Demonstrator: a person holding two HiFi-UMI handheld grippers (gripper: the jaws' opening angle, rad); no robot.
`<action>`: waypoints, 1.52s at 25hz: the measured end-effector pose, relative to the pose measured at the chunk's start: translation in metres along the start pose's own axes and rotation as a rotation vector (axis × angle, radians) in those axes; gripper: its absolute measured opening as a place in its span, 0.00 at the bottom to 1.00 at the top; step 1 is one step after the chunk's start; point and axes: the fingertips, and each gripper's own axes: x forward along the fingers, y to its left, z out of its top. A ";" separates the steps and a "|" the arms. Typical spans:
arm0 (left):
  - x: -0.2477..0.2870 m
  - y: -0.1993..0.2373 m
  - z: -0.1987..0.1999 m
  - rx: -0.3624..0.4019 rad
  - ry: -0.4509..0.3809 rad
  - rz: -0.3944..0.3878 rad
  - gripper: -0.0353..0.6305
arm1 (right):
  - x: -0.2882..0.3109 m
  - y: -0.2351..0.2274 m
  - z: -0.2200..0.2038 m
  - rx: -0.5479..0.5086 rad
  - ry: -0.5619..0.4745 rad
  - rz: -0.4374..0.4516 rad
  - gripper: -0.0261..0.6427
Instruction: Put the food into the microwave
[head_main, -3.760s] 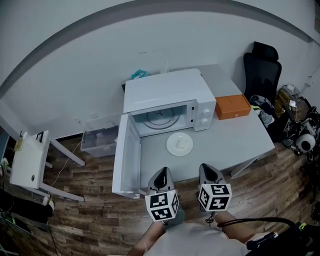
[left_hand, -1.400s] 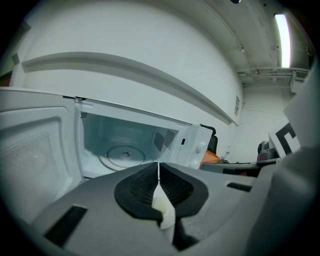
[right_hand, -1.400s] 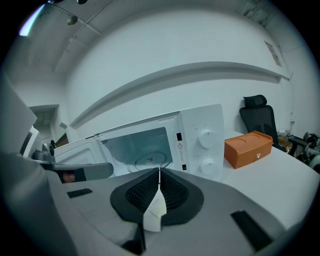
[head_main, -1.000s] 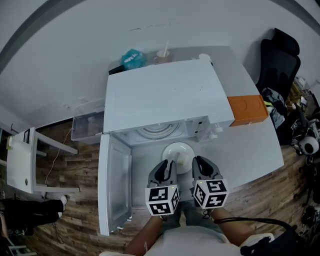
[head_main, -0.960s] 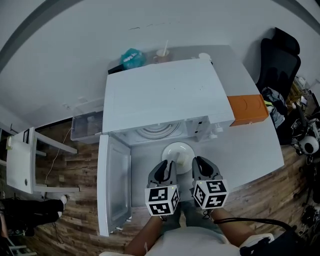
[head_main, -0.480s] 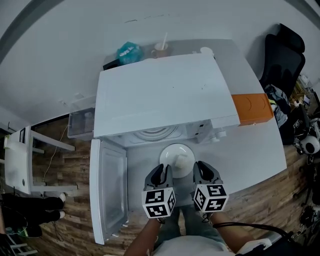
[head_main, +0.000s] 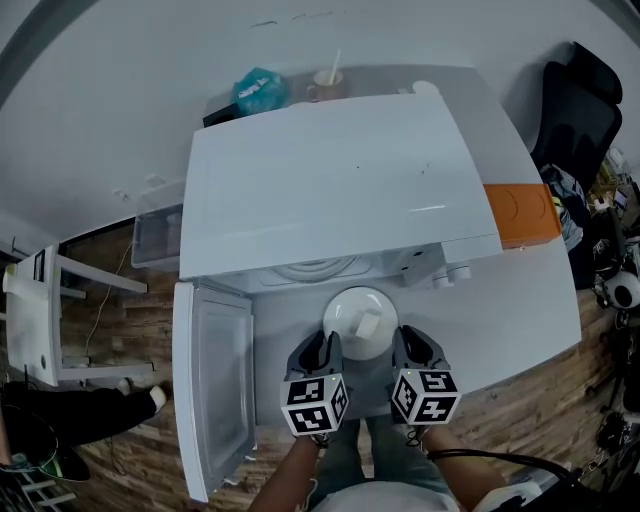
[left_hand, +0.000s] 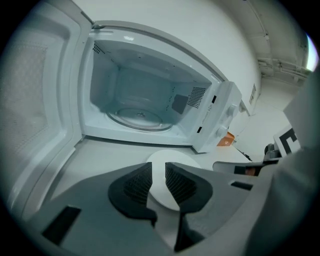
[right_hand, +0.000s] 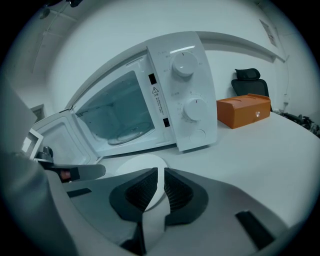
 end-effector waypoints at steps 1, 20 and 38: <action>0.002 0.002 -0.001 -0.004 0.005 0.003 0.17 | 0.002 -0.001 -0.001 0.002 0.004 -0.003 0.08; 0.025 0.021 -0.018 -0.087 0.087 0.002 0.17 | 0.022 -0.010 -0.015 0.036 0.077 -0.036 0.08; 0.035 0.019 -0.020 -0.083 0.135 -0.011 0.17 | 0.031 -0.008 -0.020 0.036 0.116 -0.044 0.08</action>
